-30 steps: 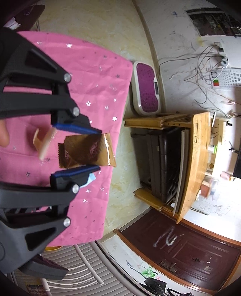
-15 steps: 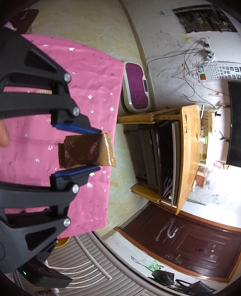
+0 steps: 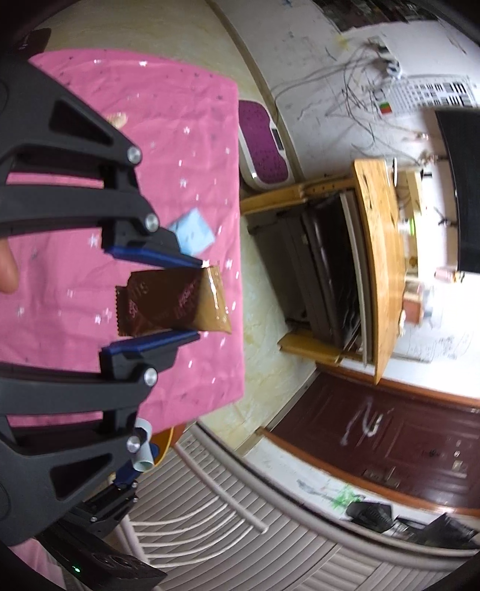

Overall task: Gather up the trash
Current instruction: 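Carry the grey cup and brown wrapper over the yellow bin and open both grippers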

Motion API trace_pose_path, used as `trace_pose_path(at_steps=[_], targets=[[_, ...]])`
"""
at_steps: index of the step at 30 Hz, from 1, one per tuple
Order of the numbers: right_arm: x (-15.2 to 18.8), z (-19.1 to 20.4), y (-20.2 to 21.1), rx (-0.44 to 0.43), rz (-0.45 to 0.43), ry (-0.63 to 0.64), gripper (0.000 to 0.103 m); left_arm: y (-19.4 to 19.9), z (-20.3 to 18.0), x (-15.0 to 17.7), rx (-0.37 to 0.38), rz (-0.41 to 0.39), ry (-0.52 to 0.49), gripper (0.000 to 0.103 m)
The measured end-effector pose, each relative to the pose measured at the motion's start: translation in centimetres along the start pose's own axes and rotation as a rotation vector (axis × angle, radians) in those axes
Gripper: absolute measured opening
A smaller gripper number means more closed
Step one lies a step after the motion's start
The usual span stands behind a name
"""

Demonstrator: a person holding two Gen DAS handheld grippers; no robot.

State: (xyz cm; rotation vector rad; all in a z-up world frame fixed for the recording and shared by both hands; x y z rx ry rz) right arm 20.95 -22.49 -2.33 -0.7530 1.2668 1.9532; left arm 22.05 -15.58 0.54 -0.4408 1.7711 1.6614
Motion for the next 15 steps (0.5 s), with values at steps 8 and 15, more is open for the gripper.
trace_pose_path(at_steps=[8,15], targets=[[-0.6,-6.8,3.6,0.060,-0.077,-0.086,0.016,-1.3,-6.1,-0.3,0.044,0.016,-0.076,0.031],[-0.7,-12.1,5.1,0.099,-0.112,-0.171,0.016,-3.3,-11.3,-0.3,0.118,0.044,-0.120,0.031]])
Point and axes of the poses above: each gripper's, at about its wrist camera, not at the fingertips, and y roughly against the way its jaws point, z to its left, x to its underside, the point moved 10 cm from there along -y, roughly the way its jaws point, and after that the axes turned 10 degrees about -y, right-handed, at the moved point
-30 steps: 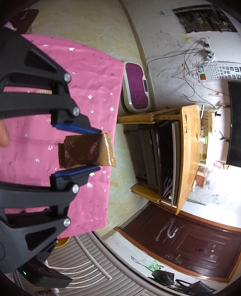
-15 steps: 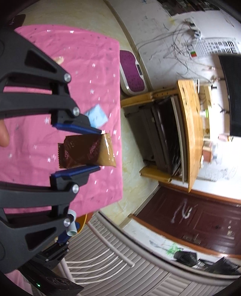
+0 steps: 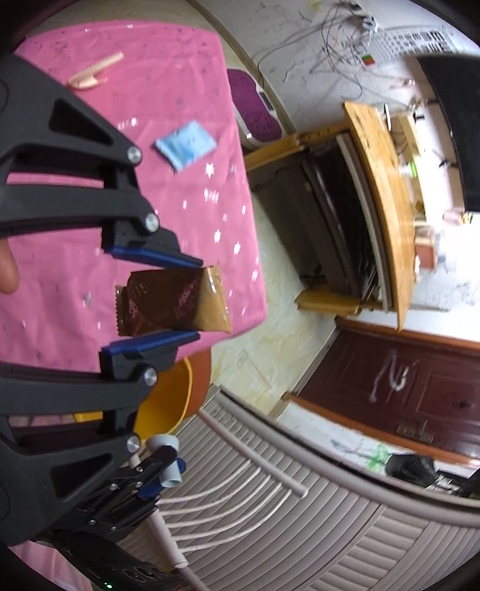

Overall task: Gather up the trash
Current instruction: 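Carry the grey cup and brown wrapper over the yellow bin and open both grippers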

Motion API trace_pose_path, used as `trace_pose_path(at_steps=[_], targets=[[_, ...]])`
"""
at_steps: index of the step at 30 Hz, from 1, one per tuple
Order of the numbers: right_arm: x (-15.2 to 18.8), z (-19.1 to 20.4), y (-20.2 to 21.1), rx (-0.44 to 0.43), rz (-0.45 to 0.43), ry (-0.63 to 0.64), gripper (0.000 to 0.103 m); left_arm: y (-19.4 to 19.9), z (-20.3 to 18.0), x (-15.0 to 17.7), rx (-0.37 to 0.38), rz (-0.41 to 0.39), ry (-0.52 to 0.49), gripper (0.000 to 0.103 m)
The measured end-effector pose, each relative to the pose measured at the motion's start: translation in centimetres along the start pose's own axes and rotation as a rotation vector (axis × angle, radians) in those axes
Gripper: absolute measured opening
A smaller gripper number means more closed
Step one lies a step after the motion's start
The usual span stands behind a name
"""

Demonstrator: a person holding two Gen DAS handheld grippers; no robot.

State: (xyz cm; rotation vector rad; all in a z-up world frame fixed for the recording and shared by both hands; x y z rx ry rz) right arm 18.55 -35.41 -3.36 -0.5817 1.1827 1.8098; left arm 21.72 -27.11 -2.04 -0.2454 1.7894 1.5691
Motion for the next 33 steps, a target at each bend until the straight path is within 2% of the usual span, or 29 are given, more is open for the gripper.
trace_pose_path(at_steps=[7,15,18,19,20,22,26,33], targets=[[0.4,-4.3,-0.5,0.042,0.015,-0.076,0.016,-3.1,-6.7,-0.3,0.094,0.048,-0.110,0.031],[0.8,-7.1,-0.6,0.081,0.015,-0.123,0.016,-6.5,-12.2,0.5,0.179,0.110,-0.183,0.031],[0.5,-8.5,-0.1,0.105,-0.004,-0.149,0.016,-7.1,-13.8,0.6,0.219,0.119,-0.201,0.040],[0.3,-9.3,0.3,0.116,-0.012,-0.163,0.016,-7.3,-14.3,0.7,0.229,0.121,-0.207,0.048],[0.3,-9.9,0.6,0.125,-0.019,-0.177,0.016,-7.4,-14.4,0.7,0.229,0.120,-0.207,0.057],[0.2,-10.9,1.2,0.136,-0.032,-0.202,0.016,-7.6,-14.8,0.7,0.225,0.119,-0.210,0.061],[0.2,-11.5,1.5,0.135,-0.044,-0.224,0.016,-7.5,-14.8,1.0,0.206,0.119,-0.204,0.061],[0.7,-9.4,0.5,0.118,-0.016,-0.173,0.016,-5.6,-12.2,1.0,0.179,0.078,-0.180,0.061]])
Point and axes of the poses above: each gripper's, at about its wrist camera, not at the fingertips, and y roughly against the way its jaws point, z to its left, x to its underside, the point moved 10 cm from there along -y, roughly the way its jaws point, and after that the axes turned 10 degrees about -y, right-handed, at the moved point
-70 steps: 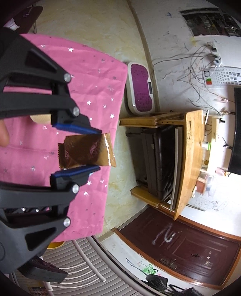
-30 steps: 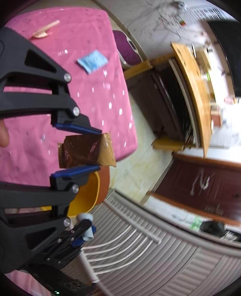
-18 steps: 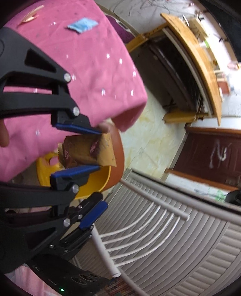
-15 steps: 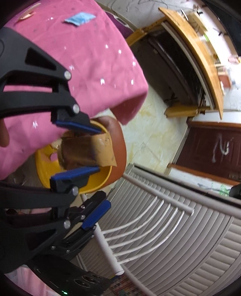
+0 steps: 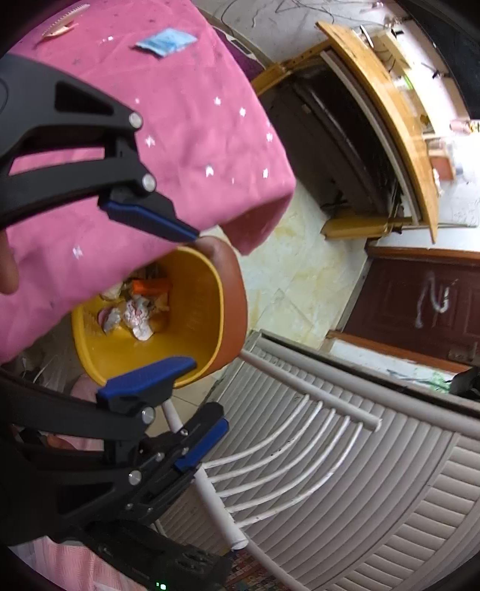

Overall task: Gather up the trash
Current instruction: 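Carry the grey cup and brown wrapper over the yellow bin and open both grippers, then move both grippers back over the table toward the beige brush and blue packet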

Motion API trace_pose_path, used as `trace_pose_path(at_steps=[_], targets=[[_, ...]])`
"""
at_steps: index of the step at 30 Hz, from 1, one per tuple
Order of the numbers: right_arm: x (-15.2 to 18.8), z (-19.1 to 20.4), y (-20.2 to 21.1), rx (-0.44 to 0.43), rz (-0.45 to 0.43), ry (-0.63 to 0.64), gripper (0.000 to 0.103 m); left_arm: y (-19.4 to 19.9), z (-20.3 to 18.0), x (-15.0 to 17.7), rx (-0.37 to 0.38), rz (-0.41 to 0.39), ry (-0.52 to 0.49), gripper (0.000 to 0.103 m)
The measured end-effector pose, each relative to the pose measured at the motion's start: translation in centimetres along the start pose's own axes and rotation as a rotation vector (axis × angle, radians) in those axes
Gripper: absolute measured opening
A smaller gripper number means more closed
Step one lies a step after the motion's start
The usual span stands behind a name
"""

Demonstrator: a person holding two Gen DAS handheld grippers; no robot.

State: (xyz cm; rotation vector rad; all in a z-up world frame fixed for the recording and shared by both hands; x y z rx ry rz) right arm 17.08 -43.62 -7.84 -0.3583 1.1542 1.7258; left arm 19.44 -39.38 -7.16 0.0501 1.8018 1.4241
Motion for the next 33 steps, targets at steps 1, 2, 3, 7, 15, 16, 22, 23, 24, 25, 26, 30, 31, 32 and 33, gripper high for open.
trace_pose_path(at_steps=[1,2,3,7,15,16,22,23,24,25,26,30,31,32,33], targets=[[0.2,0.5,-0.1,-0.003,0.005,0.010,0.016,0.4,0.4,0.0,-0.001,-0.007,0.005,0.061],[0.4,1.0,-0.3,-0.011,0.011,0.020,0.016,0.9,0.9,0.2,-0.003,-0.012,0.012,0.061],[0.6,1.6,-0.4,-0.017,0.018,0.031,0.016,1.3,1.4,0.3,-0.004,-0.015,0.019,0.061],[1.2,3.6,-0.7,-0.027,0.030,0.083,0.016,3.1,3.5,0.9,-0.019,-0.036,0.035,0.061],[3.0,7.4,-2.2,-0.070,0.083,0.136,0.016,6.6,8.3,3.0,-0.038,-0.080,0.101,0.065],[3.4,8.1,-2.5,-0.079,0.098,0.144,0.017,7.1,9.3,3.6,-0.050,-0.086,0.114,0.065],[5.0,13.4,-3.9,-0.125,0.151,0.225,0.039,10.0,15.0,7.4,-0.141,-0.097,0.185,0.076],[5.2,14.3,-4.0,-0.134,0.159,0.239,0.044,10.3,15.9,8.1,-0.146,-0.094,0.200,0.077],[5.5,15.4,-4.2,-0.144,0.167,0.258,0.052,10.8,17.1,8.9,-0.160,-0.091,0.219,0.077],[5.7,16.6,-4.4,-0.153,0.172,0.277,0.057,11.1,18.0,9.5,-0.177,-0.089,0.232,0.078],[6.0,17.8,-4.6,-0.163,0.180,0.297,0.059,11.9,19.7,10.5,-0.209,-0.090,0.256,0.079],[7.1,21.9,-5.5,-0.191,0.209,0.360,0.068,13.8,23.7,13.3,-0.288,-0.088,0.305,0.082],[7.5,23.1,-5.9,-0.198,0.219,0.380,0.070,14.3,24.7,14.1,-0.308,-0.083,0.316,0.082],[7.8,24.0,-6.1,-0.204,0.227,0.393,0.070,14.7,25.4,14.8,-0.323,-0.079,0.321,0.082],[8.2,24.9,-6.4,-0.210,0.237,0.407,0.071,15.0,26.1,15.5,-0.337,-0.075,0.328,0.082]])
Point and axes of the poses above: each gripper's, at about its wrist camera, not at the fingertips, and y roughly against the way its jaws point, z to its left, x to its underside, the point moved 10 cm from there along -y, roughly the way its jaws point, and after that the axes turned 10 degrees about -y, right-handed, at the moved point
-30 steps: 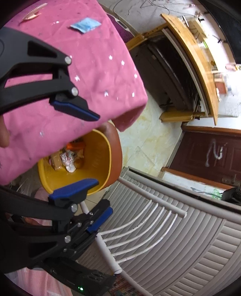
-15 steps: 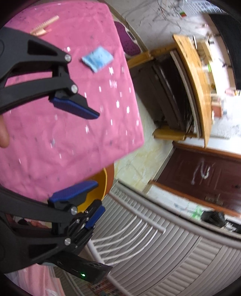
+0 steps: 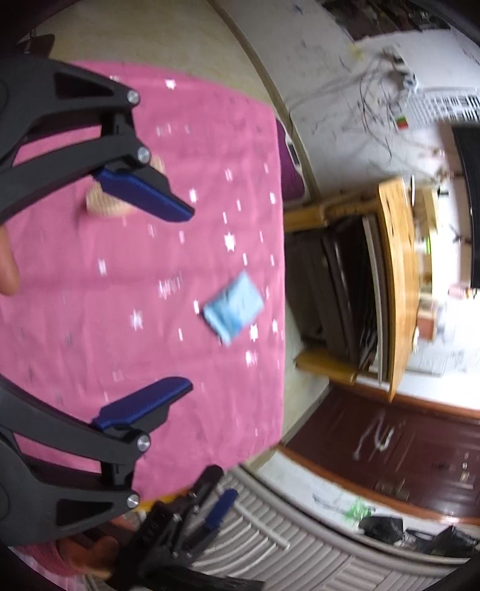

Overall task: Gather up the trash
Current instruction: 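Move both grippers back over the table toward the beige brush and blue packet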

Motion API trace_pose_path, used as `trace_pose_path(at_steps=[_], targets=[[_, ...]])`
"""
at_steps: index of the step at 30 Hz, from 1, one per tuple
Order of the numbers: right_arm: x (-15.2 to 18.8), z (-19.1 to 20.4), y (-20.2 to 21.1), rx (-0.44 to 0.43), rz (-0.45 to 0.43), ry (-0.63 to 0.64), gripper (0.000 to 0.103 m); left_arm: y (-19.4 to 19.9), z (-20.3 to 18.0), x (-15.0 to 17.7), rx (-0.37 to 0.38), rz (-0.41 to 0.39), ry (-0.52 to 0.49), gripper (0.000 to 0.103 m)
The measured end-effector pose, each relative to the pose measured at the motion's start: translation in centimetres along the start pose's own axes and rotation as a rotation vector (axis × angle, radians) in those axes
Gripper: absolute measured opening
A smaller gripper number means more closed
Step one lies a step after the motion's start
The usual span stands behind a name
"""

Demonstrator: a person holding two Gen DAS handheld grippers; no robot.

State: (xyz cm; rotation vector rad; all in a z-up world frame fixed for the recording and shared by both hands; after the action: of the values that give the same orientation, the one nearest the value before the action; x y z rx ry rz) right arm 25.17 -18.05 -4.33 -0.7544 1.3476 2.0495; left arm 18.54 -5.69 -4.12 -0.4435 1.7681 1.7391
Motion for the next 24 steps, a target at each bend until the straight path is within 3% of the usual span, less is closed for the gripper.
trace_pose_path(at_steps=[11,24], targets=[[-0.1,8.3,-7.3,-0.034,0.129,0.136,0.074,-0.3,7.0,5.0,-0.054,0.082,0.064,0.082],[1.6,10.8,-13.4,-0.019,0.240,0.205,0.074,-2.9,9.1,7.3,-0.038,0.136,0.119,0.082]])
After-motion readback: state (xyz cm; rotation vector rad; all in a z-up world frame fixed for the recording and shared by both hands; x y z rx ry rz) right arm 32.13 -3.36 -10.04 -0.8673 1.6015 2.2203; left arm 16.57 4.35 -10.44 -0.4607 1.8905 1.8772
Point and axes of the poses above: each gripper's, at about its wrist camera, not at the fingertips, and y roughly against the way its jaws point, z to its left, x to its underside, the point moved 10 cm from there along -y, roughly the way its jaws point, and after that the axes turned 10 degrees about -y, right-handed, at the moved point
